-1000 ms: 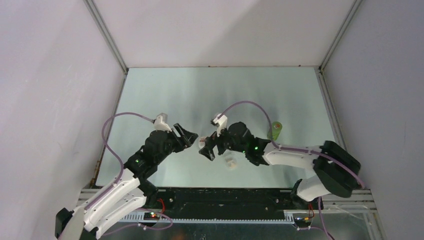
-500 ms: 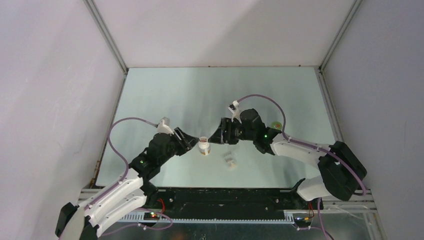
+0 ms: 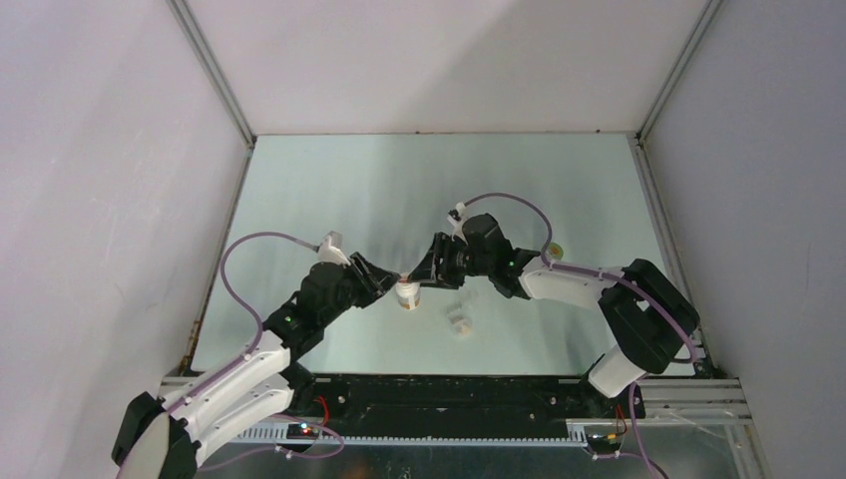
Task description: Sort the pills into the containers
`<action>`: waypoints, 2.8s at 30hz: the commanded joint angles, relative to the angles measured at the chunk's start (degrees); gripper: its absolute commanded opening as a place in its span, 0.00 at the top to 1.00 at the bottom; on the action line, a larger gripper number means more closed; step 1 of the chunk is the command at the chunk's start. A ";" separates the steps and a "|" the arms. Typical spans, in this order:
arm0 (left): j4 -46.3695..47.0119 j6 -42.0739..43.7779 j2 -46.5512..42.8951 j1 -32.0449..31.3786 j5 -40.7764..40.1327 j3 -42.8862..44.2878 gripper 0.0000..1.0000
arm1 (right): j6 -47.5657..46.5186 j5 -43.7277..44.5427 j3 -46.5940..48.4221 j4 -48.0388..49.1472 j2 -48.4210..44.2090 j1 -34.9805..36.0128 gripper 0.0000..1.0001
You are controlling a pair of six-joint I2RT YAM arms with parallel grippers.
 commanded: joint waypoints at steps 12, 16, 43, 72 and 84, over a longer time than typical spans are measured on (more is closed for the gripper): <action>4.07 4.29 1.68 0.47 1.25 -1.98 0.62 | 0.97 1.71 2.66 1.75 3.68 -0.08 0.63; 4.94 4.27 0.48 0.49 1.01 -4.04 0.66 | 0.61 2.10 2.66 1.21 3.84 0.14 0.66; 9.44 1.02 3.15 0.47 5.91 -4.71 0.86 | 2.54 -1.92 0.33 6.22 7.14 0.70 0.95; 7.37 8.29 3.97 0.47 2.08 -5.33 0.87 | -1.17 5.60 2.95 -1.93 4.62 2.82 0.72; 3.42 8.59 4.64 0.59 1.13 -1.66 0.71 | -6.00 7.37 8.64 -10.46 5.89 3.10 0.60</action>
